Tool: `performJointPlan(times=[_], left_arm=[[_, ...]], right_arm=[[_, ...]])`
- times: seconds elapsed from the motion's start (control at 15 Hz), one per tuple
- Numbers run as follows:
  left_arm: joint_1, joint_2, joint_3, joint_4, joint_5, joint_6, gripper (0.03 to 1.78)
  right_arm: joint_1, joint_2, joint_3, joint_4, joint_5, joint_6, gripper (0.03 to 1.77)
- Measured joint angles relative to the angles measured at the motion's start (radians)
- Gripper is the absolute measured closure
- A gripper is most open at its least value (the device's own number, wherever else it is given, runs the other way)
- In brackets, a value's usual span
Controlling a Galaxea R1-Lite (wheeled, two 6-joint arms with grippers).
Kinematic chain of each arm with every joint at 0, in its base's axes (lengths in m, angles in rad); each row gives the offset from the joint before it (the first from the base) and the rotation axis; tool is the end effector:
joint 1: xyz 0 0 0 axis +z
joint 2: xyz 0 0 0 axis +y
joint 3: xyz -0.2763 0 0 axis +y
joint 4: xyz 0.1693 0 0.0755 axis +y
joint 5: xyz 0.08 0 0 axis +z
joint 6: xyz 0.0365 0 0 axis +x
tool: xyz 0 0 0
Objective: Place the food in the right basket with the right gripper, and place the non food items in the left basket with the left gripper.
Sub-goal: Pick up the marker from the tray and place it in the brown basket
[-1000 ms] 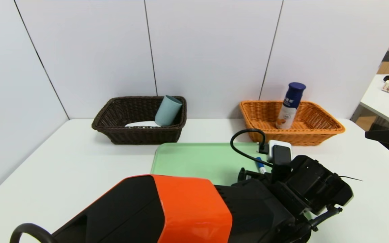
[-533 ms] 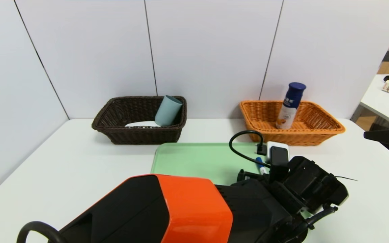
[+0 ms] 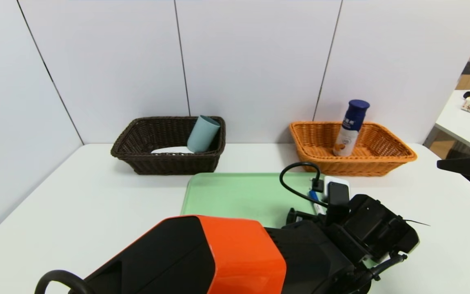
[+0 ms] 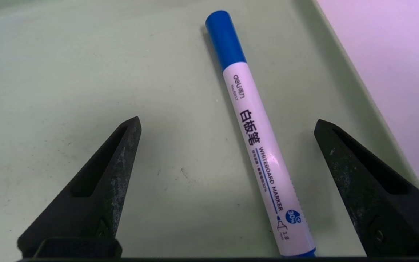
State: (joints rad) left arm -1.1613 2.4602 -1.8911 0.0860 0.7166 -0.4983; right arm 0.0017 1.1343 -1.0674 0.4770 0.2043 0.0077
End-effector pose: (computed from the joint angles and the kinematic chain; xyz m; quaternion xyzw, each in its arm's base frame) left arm 0.2144 -0.4337 0.0809 0.0239 0.2356 -0.1555 0.9590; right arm 0.1562 0.0077 0.2545 0.0309 0.2676 0.0980 0.9580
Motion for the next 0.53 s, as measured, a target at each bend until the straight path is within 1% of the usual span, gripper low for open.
performJointPlan(times=[0.53], left_arm=[[0.002,0.009,-0.008,0.001,0.0,0.012,0.12]], right_arm=[[0.009,0.0,-0.002,-0.002,0.0,0.001,0.11]])
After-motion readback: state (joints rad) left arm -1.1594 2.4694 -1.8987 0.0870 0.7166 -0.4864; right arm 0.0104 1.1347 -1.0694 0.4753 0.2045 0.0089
